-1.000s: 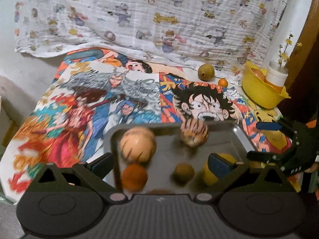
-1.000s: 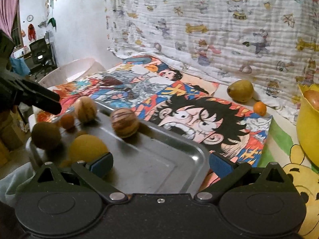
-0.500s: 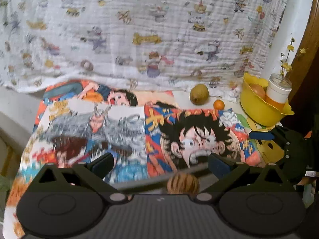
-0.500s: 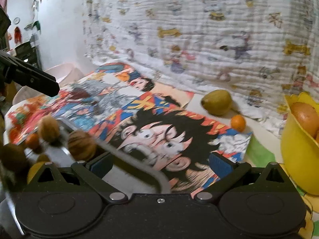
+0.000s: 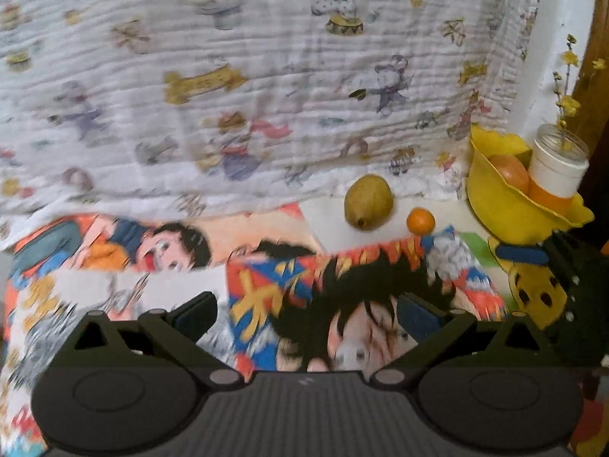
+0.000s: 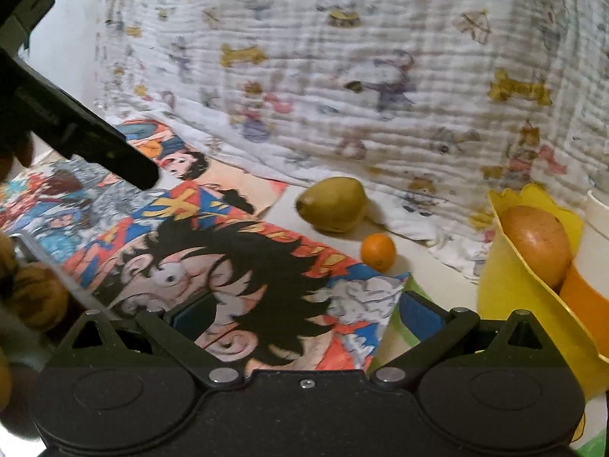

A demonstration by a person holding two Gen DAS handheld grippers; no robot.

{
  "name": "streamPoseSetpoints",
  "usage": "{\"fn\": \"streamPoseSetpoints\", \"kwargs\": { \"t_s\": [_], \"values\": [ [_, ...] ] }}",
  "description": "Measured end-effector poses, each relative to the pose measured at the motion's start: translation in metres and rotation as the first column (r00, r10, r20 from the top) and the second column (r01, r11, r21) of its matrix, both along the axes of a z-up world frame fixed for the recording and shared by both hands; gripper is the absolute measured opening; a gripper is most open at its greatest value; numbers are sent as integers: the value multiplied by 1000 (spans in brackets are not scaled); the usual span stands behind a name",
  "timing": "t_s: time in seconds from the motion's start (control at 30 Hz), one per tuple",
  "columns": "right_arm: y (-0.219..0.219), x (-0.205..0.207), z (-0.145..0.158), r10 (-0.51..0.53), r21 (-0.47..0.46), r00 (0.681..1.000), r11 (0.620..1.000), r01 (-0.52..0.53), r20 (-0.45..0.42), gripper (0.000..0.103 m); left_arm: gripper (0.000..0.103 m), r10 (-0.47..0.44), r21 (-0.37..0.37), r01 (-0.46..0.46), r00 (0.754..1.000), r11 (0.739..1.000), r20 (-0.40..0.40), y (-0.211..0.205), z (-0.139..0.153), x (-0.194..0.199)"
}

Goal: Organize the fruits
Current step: 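Move left tool onto the yellow pear while right tool approaches the small tangerine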

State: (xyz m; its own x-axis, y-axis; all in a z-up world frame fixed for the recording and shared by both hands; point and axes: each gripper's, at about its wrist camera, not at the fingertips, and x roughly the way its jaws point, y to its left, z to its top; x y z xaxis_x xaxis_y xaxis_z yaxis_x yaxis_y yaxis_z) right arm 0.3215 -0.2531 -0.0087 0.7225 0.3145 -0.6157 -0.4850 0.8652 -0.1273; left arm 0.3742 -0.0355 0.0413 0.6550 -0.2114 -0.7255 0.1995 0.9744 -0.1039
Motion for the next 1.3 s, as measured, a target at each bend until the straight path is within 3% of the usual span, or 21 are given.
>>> {"fn": "streamPoseSetpoints", "kwargs": {
  "t_s": [0.27, 0.5, 0.7, 1.1, 1.3],
  "values": [
    [-5, 23, 2, -25, -21, 999, 999, 25, 25, 102, 102, -38, -29, 39, 999, 999, 33, -27, -17, 47],
    [4, 46, -1, -7, -68, 997, 998, 12, 77, 89, 102, -52, 36, 50, 997, 998, 55, -55, -34, 76],
    [5, 62, -11, -69, -100, 991, 992, 81, 116, 78, 102, -21, -16, 22, 998, 1000, 51, -60, -48, 99],
    [3, 80, -24, -118, -76, 988, 989, 126, 104, 58, 84, -72, -79, 74, 997, 994, 33, -77, -65, 121],
    [1, 84, -27, -119, -38, 990, 992, 122, 71, 48, 69, -96, -98, 98, 995, 990, 32, -85, -69, 123]
  ]
}}
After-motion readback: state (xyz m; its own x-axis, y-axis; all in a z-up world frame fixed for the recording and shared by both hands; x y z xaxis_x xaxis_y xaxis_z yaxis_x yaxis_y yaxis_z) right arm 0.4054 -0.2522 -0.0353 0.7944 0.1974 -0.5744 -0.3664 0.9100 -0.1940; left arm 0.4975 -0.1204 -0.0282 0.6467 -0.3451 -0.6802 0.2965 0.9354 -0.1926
